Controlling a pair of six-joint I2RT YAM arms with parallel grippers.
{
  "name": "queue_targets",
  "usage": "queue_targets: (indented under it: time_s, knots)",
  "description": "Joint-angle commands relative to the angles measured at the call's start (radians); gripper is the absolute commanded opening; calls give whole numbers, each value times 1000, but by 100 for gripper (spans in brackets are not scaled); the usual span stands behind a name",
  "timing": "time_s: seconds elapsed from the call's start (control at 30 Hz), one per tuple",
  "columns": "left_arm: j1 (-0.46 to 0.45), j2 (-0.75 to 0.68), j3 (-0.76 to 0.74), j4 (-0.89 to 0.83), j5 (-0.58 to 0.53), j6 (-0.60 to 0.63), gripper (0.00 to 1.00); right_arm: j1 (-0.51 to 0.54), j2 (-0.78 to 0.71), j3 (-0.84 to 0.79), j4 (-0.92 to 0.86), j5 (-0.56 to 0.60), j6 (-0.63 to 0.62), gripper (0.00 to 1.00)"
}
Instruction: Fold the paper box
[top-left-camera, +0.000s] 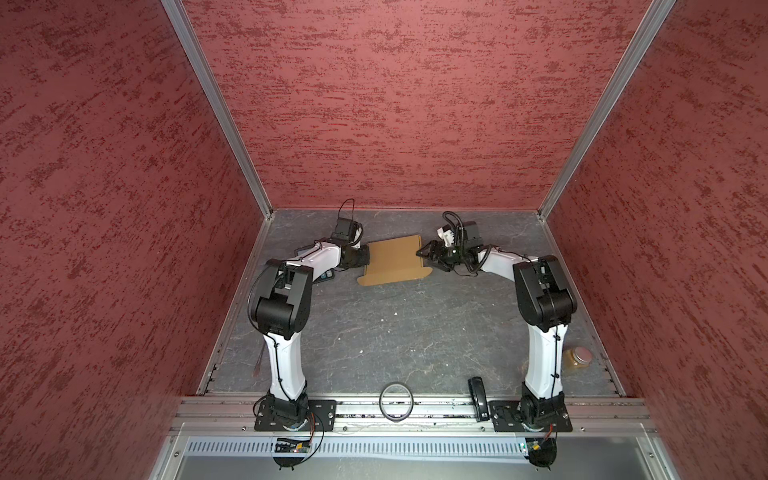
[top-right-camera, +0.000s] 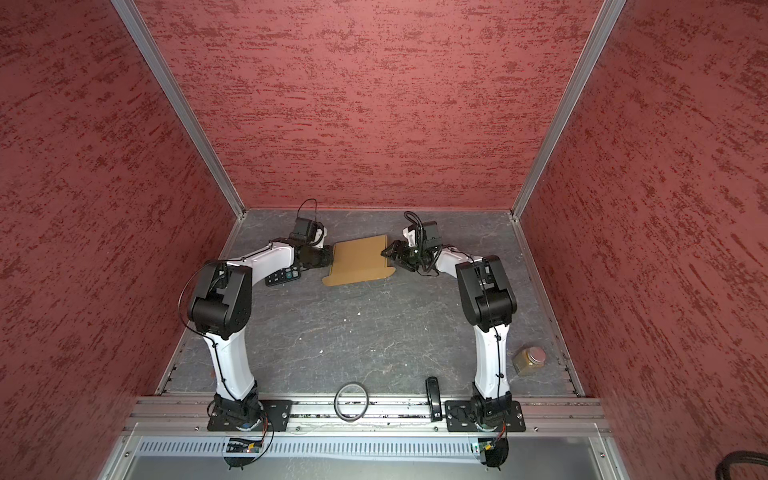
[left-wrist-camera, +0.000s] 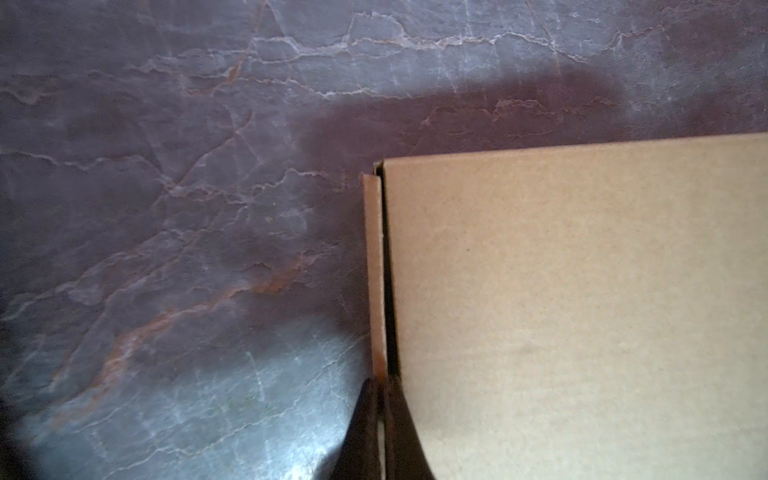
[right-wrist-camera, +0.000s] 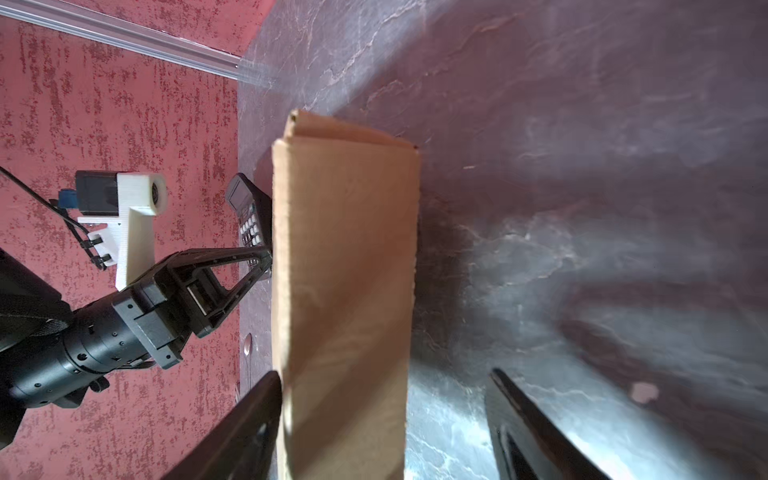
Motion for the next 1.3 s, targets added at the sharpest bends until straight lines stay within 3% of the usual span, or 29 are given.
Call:
queue_targets:
  time_s: [0.0,0.37,0.7,0.93,1.07,1.27]
  knots:
    - [3,51,-30,-44,-13,13,7,10,12,57,4,-27,-6,78]
    - [3,49,-27,-39,-10,11,7,37,62,110,37,-48,42,70]
    - [3,48,-22,-35,-1,8,7,49,65,113,49,-38,66,48]
    - [3,41,-18,-36,-2,4,12,49,51,109,44,-31,61,41]
    - [6,25,-9,-37,3,-10,17,49,44,106,37,-22,53,40]
    - [18,-29,13,-34,19,-39,39,49,27,87,49,-13,51,39]
